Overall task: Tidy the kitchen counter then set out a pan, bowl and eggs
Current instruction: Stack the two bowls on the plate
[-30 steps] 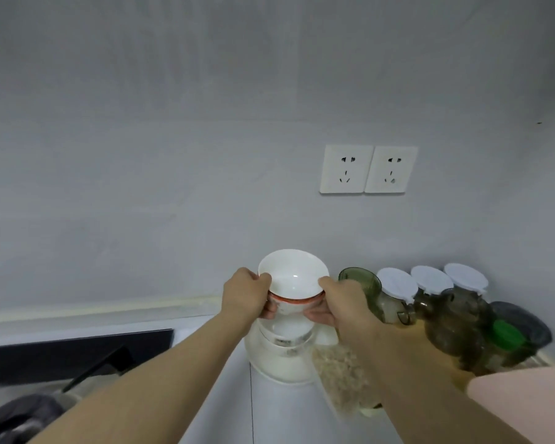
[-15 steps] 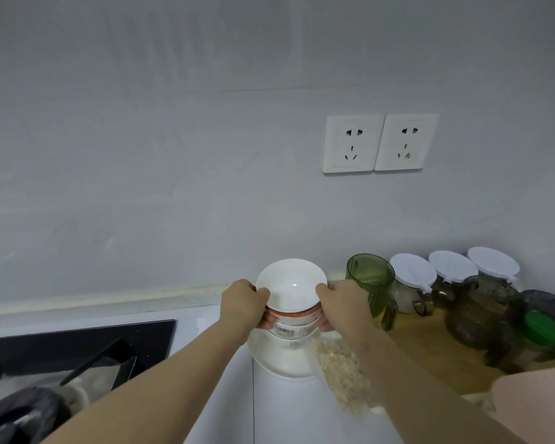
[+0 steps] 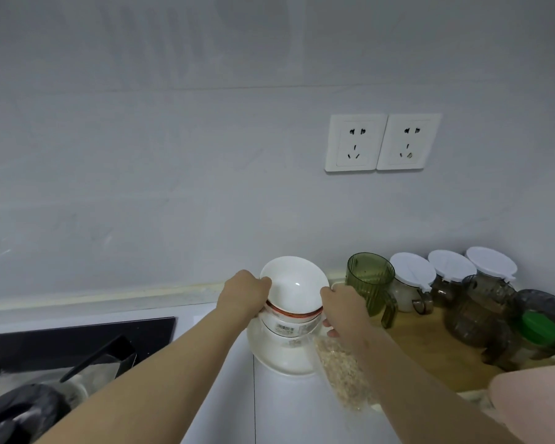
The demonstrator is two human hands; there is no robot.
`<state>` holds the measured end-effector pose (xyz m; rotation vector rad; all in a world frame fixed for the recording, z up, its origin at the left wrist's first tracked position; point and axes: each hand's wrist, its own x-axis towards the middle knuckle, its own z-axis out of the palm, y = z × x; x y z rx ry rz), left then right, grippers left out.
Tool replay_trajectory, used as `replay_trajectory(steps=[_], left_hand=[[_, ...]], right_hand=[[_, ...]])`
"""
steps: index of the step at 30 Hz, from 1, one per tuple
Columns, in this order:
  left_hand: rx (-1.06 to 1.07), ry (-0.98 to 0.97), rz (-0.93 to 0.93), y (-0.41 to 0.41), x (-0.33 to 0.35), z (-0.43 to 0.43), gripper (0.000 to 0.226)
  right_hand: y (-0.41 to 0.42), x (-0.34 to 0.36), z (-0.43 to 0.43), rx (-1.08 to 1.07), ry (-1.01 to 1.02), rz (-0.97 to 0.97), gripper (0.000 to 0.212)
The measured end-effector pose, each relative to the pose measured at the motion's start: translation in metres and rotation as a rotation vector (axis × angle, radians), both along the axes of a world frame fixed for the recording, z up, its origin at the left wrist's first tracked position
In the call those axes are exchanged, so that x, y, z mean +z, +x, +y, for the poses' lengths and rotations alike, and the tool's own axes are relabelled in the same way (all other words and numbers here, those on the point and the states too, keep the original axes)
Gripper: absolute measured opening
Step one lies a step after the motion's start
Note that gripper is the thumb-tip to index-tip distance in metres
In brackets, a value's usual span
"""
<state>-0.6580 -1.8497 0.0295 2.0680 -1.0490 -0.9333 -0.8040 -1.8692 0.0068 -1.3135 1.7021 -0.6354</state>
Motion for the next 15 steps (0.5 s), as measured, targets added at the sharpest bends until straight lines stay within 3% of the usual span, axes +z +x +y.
replay_trajectory(steps=[2, 7, 15], left_hand=[[-0.043, 0.021, -0.011, -0.004, -0.004, 0.000, 0.030], [0.080, 0.098, 0.590, -0.017, 0.001, 0.009, 0.054], [0.108, 0.076, 0.845, -0.016, -0.003, 0.015, 0.047]], right_hand=[[0.004, 0.000, 0.002, 0.020, 0.036, -0.071, 0.030], [0.009, 0.003, 0.002, 0.000, 0.096, -0.161, 0.048], [0.016, 0.001, 0.003, -0.016, 0.041, -0.248, 0.048]])
